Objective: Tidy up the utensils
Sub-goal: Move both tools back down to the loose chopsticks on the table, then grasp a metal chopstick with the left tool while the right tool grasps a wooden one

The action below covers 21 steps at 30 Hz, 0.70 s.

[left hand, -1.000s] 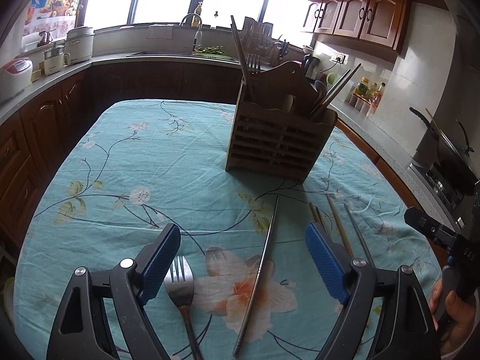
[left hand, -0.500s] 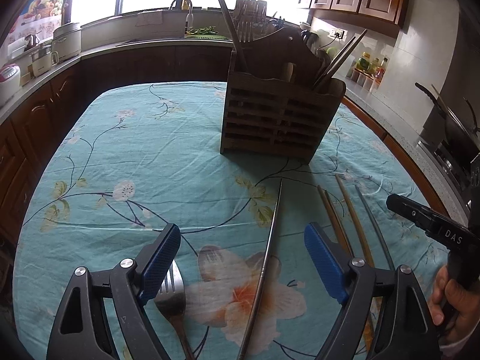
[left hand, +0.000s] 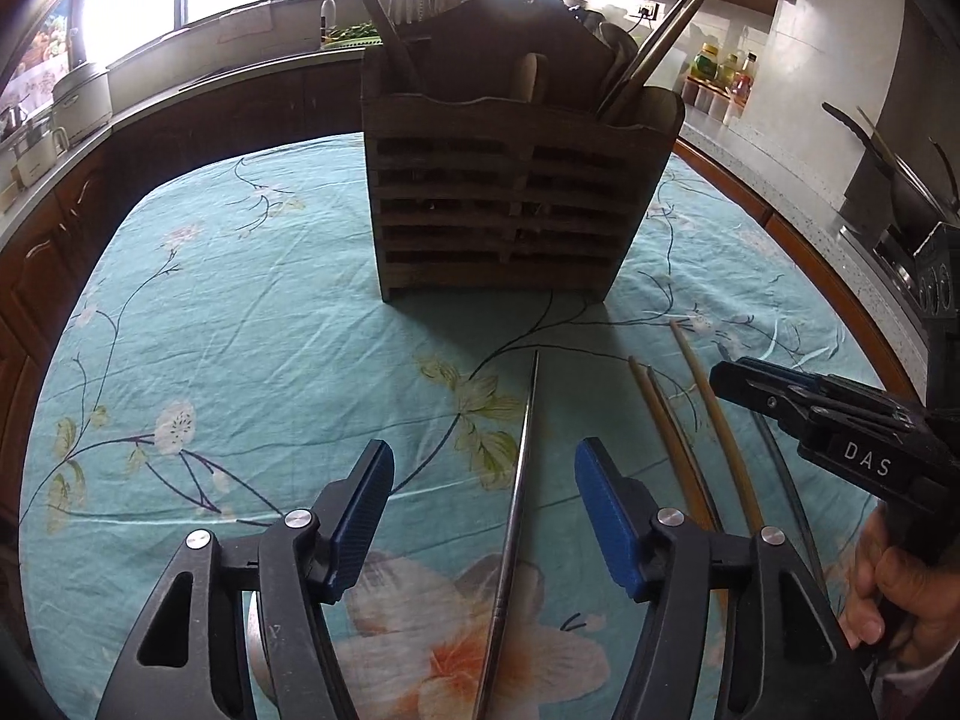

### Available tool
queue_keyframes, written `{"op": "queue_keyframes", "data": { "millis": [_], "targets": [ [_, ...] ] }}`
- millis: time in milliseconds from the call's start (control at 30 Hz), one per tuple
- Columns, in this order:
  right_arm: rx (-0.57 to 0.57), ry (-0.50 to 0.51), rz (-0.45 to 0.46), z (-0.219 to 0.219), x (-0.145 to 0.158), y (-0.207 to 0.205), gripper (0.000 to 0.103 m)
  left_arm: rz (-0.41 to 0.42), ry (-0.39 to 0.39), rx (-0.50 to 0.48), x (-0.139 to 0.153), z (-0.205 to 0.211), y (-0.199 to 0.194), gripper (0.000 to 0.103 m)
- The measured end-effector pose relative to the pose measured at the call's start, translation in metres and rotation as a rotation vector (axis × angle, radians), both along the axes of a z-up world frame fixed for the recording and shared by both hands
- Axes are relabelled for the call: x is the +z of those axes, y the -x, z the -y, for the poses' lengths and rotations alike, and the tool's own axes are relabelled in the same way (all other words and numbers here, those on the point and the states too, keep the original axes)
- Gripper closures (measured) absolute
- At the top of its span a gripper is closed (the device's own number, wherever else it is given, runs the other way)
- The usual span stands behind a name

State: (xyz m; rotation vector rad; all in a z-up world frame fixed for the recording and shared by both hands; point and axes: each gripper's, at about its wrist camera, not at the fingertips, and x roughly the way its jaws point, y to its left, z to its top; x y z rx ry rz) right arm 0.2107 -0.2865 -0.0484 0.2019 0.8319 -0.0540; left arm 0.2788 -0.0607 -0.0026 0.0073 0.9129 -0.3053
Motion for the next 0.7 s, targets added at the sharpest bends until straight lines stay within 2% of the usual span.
{"op": "queue_keyframes", "data": {
  "millis": [233,367,467,533,600,633,700],
  "targets": [
    [-0.016,0.039,-0.047,0.007,-0.012,-0.023,0.076,-0.040,-0.050,-0.054,-0.016,0.022,-0.032,0.051],
    [-0.001,0.079,-0.073,0.005,-0.014,-0.031,0.078,-0.076,-0.088,-0.077,-0.028,0.035,-0.048,0.066],
    [0.014,0.119,-0.085,0.001,-0.015,-0.036,0.077,-0.046,-0.123,-0.086,-0.030,0.043,-0.051,0.071],
    [0.014,0.165,-0.093,-0.003,-0.016,-0.038,0.083,-0.040,-0.115,-0.086,-0.032,0.046,-0.052,0.080],
    [0.028,0.200,-0.100,-0.008,-0.017,-0.038,0.089,-0.033,-0.116,-0.095,-0.033,0.049,-0.053,0.093],
    [0.035,0.206,-0.100,-0.010,-0.017,-0.038,0.093,-0.031,-0.115,-0.102,-0.034,0.050,-0.053,0.096],
    [0.035,0.205,-0.097,-0.011,-0.017,-0.038,0.095,-0.029,-0.122,-0.107,-0.034,0.053,-0.052,0.100]
  ]
}}
